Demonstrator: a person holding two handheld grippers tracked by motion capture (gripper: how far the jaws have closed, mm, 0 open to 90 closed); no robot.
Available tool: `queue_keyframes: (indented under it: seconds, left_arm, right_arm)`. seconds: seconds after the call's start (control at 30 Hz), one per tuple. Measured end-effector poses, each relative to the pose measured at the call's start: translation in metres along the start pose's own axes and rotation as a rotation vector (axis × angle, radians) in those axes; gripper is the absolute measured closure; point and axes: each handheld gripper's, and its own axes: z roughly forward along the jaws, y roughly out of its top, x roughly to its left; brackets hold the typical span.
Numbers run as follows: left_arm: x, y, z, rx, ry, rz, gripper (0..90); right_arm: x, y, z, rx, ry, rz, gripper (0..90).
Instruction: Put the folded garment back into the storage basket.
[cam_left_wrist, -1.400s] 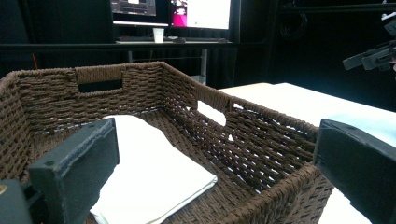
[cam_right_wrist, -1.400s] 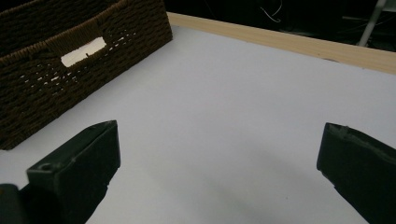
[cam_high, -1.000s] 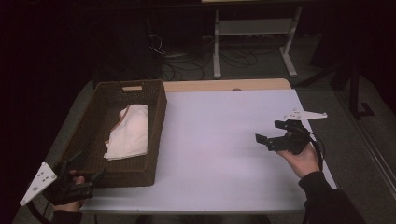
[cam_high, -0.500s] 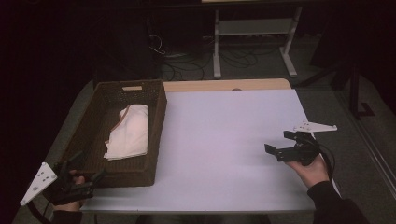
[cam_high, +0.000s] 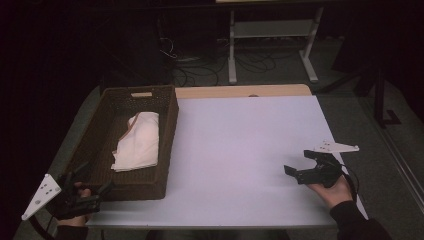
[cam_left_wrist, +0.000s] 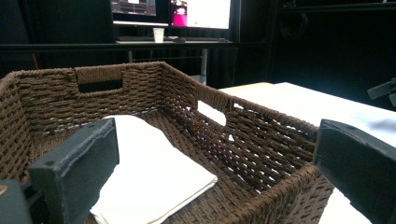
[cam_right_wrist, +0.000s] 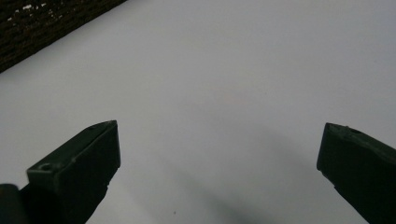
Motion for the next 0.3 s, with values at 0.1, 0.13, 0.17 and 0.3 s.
queue_keyframes:
  seconds: [0.1,0.13,0.17,0.3]
  left_arm:
    - [0.0001,0.0000,0.0000,-0.001,0.000,0.000,0.0]
    - [0.0001,0.0000,0.0000,-0.001,0.000,0.000,0.0]
    - [0.0001,0.0001,0.0001,-0.001,0.000,0.000,0.0]
    - [0.0000,0.0003,0.0005,-0.001,-0.002,0.004,0.0]
  right_arm:
    - [0.0014,-0.0049,0.0010,0.017,-0.004,-0.011,0.0]
    - [0.0016,-0.0060,0.0011,0.020,-0.003,-0.008,0.0]
    - [0.0018,-0.0068,0.0011,0.019,-0.007,-0.009,0.0]
    - [0.0011,-0.0085,0.0005,0.014,-0.009,-0.005,0.0]
